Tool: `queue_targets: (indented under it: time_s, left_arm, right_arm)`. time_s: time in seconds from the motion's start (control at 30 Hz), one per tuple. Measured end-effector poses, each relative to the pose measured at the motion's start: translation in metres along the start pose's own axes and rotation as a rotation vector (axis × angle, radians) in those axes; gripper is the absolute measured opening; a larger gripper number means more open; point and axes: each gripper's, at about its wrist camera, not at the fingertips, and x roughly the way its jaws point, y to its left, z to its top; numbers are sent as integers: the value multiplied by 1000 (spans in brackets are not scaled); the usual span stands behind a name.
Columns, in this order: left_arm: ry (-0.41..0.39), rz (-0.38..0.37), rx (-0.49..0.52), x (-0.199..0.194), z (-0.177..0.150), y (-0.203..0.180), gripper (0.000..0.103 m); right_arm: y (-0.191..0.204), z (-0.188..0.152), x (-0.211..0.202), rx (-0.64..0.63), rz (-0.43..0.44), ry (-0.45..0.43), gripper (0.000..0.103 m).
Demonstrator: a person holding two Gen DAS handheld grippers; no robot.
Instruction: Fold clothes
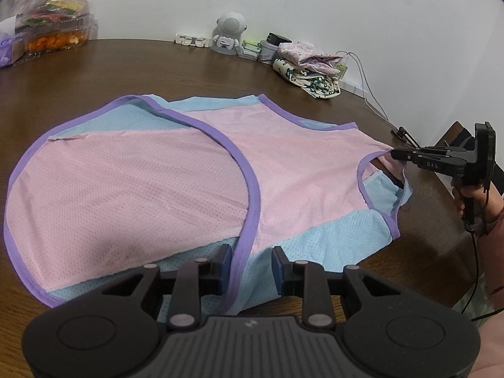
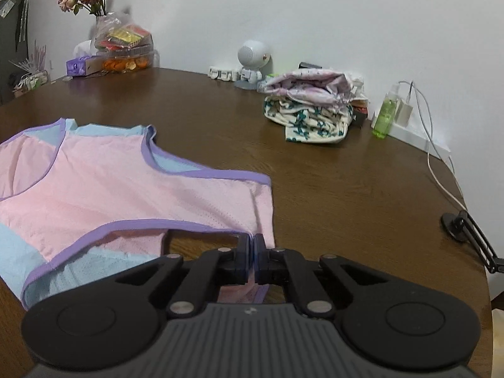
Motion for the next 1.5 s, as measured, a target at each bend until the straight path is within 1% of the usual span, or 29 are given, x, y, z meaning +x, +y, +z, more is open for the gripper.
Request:
queue_targets:
  time_s: [0.1, 0.13, 0.2, 0.23, 0.27, 0.3, 0.37, 0.43, 0.47, 0.5, 0.53, 0.57, 0.6, 0.63, 0.7, 0.77, 0.83, 0.93, 1.07, 1.2, 1.23, 1.27, 1.3, 1.33, 1.37, 1.4, 1.43, 1.47, 1.5]
  left_arm:
    - [-3, 1, -3, 1, 0, 1, 26]
    - [-3, 2, -4, 1, 0, 0, 26]
    - [-12, 3, -11, -2, 0, 0, 30]
    - [-29, 2, -11, -6, -1, 0, 32]
    - [-50, 0, -13, -12, -1, 1, 35]
    - [-73, 0, -17, -19, -1, 2, 36]
    - [-113, 13, -22, -31, -2, 5, 44]
    - [-128, 47, -26, -38, -3, 7, 44]
    - [-128, 71, -33, -39, -5, 9, 42]
    - [-125, 89, -39, -40, -6, 11, 40]
    - [-119, 97, -46, -39, -8, 15, 28]
    - [-111, 100, -54, -39, -10, 18, 11]
    - [-104, 104, -63, -38, -12, 21, 9]
    - [-99, 110, -66, -38, -15, 23, 9]
    - [-88, 122, -56, -37, -19, 24, 8]
    - [-77, 132, -52, -36, -23, 26, 8]
    - [-64, 147, -59, -35, -28, 29, 8]
    - [-62, 155, -66, -37, -33, 33, 8]
    - [-54, 166, -65, -41, -36, 35, 8]
    - [-39, 194, -66, -44, -36, 33, 8]
    - [-50, 195, -69, -46, -35, 33, 11]
    - [-71, 191, -72, -50, -35, 33, 21]
    - [-93, 187, -74, -54, -35, 33, 27]
    - [-120, 186, -78, -59, -34, 32, 44]
    - [-155, 191, -72, -65, -34, 30, 57]
    - [-191, 198, -59, -72, -35, 27, 62]
    - [-227, 205, -46, -79, -36, 25, 73]
    - [-255, 214, -33, -85, -36, 22, 88]
    - [-275, 225, -21, -88, -37, 19, 93]
  right_arm:
    - [-2, -3, -4, 35, 24, -2, 3]
    - [-2, -4, -5, 46, 32, -3, 7]
    - [-4, -7, -7, 70, 48, -5, 23]
    - [-6, -7, -11, 93, 59, -18, 38]
    - [-9, -8, -18, 130, 75, -47, 44]
    - [-12, -9, -25, 164, 94, -73, 44]
    - [-14, -12, -37, 221, 144, -107, 52]
    - [-5, -13, -43, 227, 194, -117, 56]
    - [1, -14, -44, 221, 217, -117, 58]
    - [8, -15, -44, 207, 240, -115, 59]
    - [19, -16, -44, 189, 266, -112, 59]
    - [30, -17, -42, 170, 294, -109, 59]
    - [41, -17, -40, 148, 317, -107, 59]
    - [52, -18, -39, 125, 335, -108, 58]
    - [71, -18, -34, 86, 369, -91, 52]
    - [91, -17, -29, 49, 401, -67, 31]
    - [110, -17, -24, 12, 433, -43, 25]
    - [127, -19, -17, -32, 429, -14, 25]
    - [127, -23, -15, -33, 411, 8, 25]
    - [128, -28, -19, -36, 397, 8, 26]
    - [129, -29, -20, -40, 399, 7, 29]
    - [128, -29, -23, -37, 404, -1, 32]
    - [126, -28, -27, -28, 408, -18, 34]
    - [124, -28, -32, -19, 413, -35, 40]
    - [121, -27, -38, -11, 413, -56, 52]
    - [117, -27, -47, -5, 409, -83, 59]
    - [114, -27, -56, 2, 406, -110, 72]
    - [111, -27, -64, 6, 399, -134, 85]
    - [108, -28, -71, 6, 386, -149, 91]
